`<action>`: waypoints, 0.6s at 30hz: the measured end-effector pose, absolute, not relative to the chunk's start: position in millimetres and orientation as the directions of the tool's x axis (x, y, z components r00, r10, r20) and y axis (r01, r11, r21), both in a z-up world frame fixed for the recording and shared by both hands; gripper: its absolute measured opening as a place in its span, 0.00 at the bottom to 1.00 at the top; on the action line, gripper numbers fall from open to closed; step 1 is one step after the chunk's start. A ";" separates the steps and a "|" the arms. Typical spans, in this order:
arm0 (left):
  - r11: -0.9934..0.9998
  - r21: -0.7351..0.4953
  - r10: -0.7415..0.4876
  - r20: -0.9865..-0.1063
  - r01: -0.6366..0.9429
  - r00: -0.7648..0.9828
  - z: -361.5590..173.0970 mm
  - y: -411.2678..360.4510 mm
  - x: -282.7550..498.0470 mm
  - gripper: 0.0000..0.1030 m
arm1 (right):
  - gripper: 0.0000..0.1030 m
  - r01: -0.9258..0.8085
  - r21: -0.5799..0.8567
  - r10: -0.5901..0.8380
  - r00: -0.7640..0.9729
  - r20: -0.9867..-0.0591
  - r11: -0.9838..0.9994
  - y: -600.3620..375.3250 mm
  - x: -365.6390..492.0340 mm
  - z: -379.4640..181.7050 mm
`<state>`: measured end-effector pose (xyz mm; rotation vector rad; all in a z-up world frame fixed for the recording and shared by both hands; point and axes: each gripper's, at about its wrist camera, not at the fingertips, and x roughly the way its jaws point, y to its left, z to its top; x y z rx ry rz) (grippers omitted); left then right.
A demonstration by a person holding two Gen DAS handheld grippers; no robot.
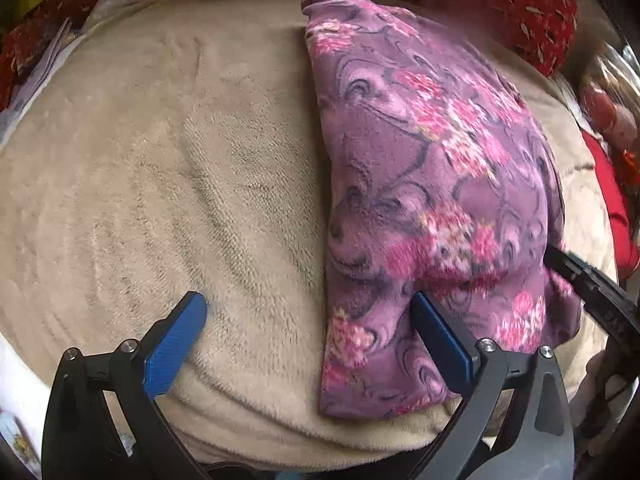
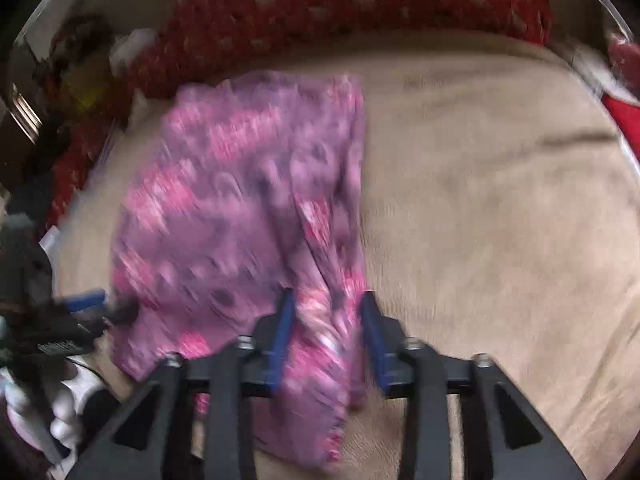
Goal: Fold small clothes
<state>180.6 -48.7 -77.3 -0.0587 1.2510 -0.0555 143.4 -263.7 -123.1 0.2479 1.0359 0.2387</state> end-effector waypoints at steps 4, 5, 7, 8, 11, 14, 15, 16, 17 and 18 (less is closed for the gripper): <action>0.996 -0.090 -0.087 -0.930 0.010 0.357 -61.4 -44.1 161.4 1.00 | 0.43 -0.036 0.319 0.294 0.497 -0.817 0.947 -272.0 129.0 -109.4; 0.996 -0.091 -0.089 -0.925 0.012 0.371 -57.5 -43.7 157.0 1.00 | 0.43 -0.038 0.290 0.270 0.497 -0.825 0.956 -271.8 124.0 -106.3; 0.997 -0.078 -0.080 -0.906 0.021 0.416 -47.6 -47.7 144.1 1.00 | 0.44 -0.038 0.235 0.223 0.490 -0.843 0.971 -265.0 109.4 -102.3; 0.997 -0.069 -0.075 -0.900 0.029 0.430 -44.1 -50.5 140.3 1.00 | 0.44 -0.034 0.219 0.208 0.484 -0.850 0.975 -266.4 103.9 -100.8; 0.997 -0.045 -0.069 -0.882 0.063 0.466 -32.0 -55.6 118.3 1.00 | 0.52 -0.019 0.210 0.195 0.468 -0.862 0.977 -271.4 85.5 -96.5; 0.995 -0.018 -0.064 -0.862 0.095 0.504 -26.8 -58.5 104.6 1.00 | 0.68 -0.011 0.198 0.180 0.470 -0.864 0.980 -271.6 70.4 -85.7; 0.995 -0.006 -0.059 -0.853 0.103 0.519 -23.8 -60.1 98.3 1.00 | 0.71 -0.010 0.199 0.180 0.475 -0.861 0.980 -269.7 71.9 -83.8; 0.994 0.008 -0.053 -0.844 0.112 0.534 -21.0 -62.3 93.0 1.00 | 0.74 -0.008 0.198 0.177 0.485 -0.856 0.980 -267.1 67.8 -80.1; 0.993 0.020 -0.048 -0.836 0.118 0.546 -15.9 -56.2 87.2 1.00 | 0.74 -0.004 0.196 0.172 0.497 -0.851 0.981 -265.2 62.6 -76.0; 0.992 0.032 -0.043 -0.830 0.124 0.556 -13.3 -57.9 84.9 1.00 | 0.75 -0.003 0.190 0.166 0.507 -0.846 0.982 -264.0 58.0 -72.1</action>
